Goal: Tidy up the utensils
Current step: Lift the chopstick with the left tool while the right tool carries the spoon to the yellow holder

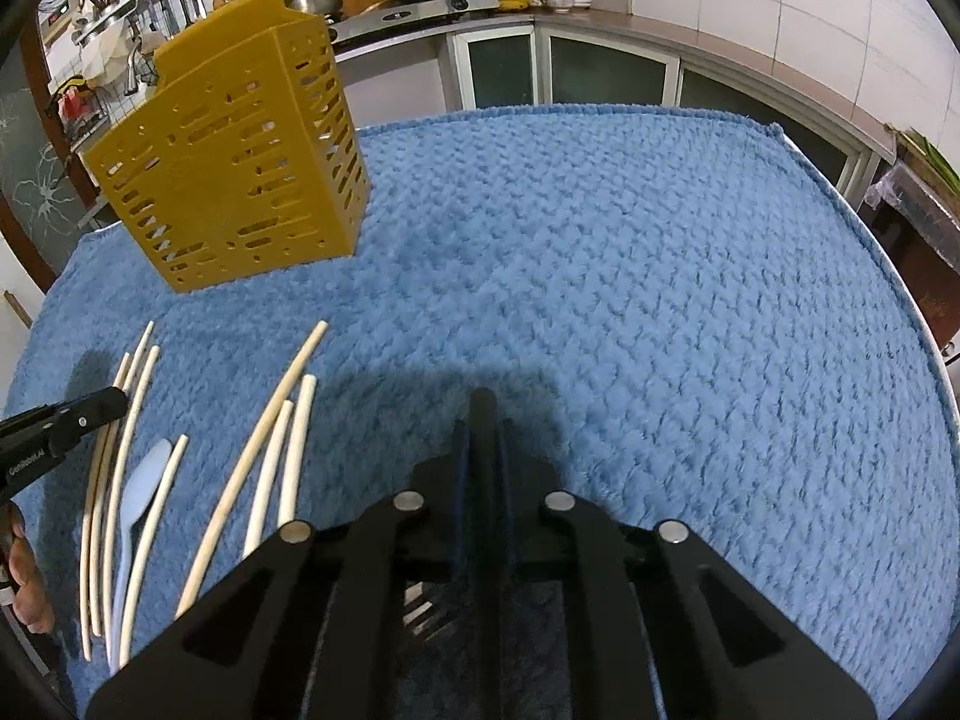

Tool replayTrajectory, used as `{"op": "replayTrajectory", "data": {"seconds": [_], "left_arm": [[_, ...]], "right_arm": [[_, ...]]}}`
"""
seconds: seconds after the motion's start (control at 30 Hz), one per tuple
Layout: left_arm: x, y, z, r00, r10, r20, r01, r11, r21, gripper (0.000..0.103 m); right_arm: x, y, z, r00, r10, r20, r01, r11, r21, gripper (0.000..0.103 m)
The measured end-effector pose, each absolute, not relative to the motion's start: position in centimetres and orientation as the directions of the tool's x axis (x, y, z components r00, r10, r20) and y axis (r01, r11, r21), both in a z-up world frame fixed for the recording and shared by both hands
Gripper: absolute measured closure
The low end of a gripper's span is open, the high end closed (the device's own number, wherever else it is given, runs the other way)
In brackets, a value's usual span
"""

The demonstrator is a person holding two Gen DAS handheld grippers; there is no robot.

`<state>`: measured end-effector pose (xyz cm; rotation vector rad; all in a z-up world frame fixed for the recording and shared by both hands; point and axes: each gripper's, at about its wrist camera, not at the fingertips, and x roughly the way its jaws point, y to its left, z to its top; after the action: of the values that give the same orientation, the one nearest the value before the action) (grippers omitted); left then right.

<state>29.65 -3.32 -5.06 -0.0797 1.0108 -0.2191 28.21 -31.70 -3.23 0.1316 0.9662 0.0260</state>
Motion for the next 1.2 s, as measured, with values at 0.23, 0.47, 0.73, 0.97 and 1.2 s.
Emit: {"op": "replayTrajectory", "data": {"seconds": [0.23,0.47,0.73,0.97,1.2], "left_arm": [[28.4,-3.1,-3.5,0.536,-0.244,-0.808,0.157,0.969,-0.189,0.099],[27.1,-2.5,-1.4,0.58,-0.282,-0.764,0.172,0.959,-0.224,0.099],[25.9,-2.1,1.4,0.629,-0.333,-0.702,0.206,0.943,-0.263,0.099],[25.3,-1.6,2.4,0.65,-0.349,-0.675,0.215,0.937,-0.277,0.099],[24.5,-1.1,4.8,0.696,-0.356,-0.623,0.235,0.933,-0.271,0.099]], "right_arm": [[26.9,-31.7,-1.9,0.607,0.111,-0.787,0.034,0.986,0.166,0.094],[26.3,-31.1,-0.2,0.64,0.148,-0.754,0.019,0.978,0.208,0.094],[25.3,-30.6,2.2,0.703,0.206,-0.681,-0.025,0.964,0.266,0.094],[25.1,-30.3,2.4,0.716,0.205,-0.668,-0.03,0.964,0.263,0.094],[24.7,-29.8,4.1,0.751,0.216,-0.624,-0.055,0.962,0.267,0.094]]}}
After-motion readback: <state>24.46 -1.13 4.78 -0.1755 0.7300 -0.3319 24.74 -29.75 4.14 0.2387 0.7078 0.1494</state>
